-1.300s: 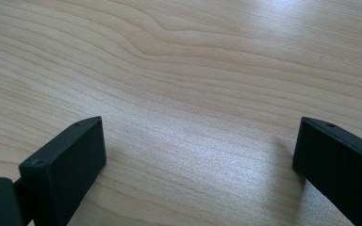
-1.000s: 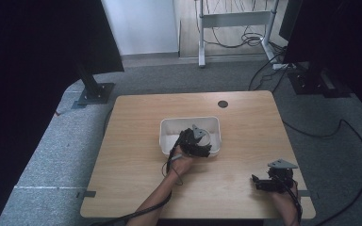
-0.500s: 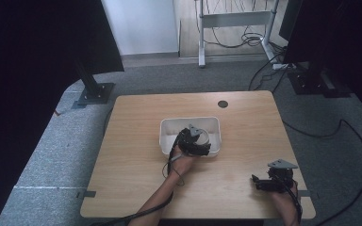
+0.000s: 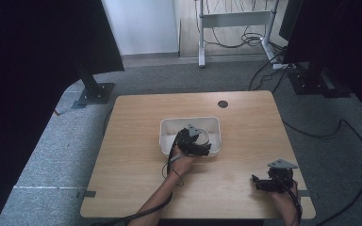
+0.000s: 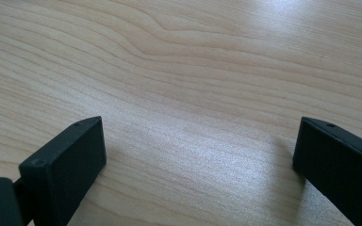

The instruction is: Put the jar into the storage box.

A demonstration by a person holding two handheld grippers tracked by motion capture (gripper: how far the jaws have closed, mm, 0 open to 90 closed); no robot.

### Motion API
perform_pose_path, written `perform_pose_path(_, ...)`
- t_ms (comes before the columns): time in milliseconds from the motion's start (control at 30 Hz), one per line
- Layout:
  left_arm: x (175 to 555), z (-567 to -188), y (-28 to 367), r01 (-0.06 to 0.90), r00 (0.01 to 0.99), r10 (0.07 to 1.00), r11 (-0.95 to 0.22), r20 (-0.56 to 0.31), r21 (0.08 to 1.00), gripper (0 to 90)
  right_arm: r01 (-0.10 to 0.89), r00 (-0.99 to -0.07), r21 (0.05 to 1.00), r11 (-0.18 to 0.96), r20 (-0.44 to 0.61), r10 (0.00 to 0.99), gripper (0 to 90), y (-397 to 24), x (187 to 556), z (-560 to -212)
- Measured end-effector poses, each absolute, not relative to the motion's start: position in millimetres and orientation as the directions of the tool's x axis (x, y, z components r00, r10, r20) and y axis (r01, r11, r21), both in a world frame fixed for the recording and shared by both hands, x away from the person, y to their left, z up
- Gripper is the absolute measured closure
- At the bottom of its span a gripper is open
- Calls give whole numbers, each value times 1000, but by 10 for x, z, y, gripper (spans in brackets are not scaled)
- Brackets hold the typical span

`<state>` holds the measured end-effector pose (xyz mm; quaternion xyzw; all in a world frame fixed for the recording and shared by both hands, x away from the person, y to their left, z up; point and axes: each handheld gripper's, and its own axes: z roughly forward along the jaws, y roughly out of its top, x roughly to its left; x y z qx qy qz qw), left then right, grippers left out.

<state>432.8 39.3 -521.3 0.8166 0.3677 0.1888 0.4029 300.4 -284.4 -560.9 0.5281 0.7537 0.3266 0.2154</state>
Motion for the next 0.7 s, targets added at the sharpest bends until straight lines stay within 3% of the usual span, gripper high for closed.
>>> perform_pose_path(700,4200,-5010,512,401,696,718,-416,24,816,39,656,-349,720,229,20,937,27,-2843,3004,-5609)
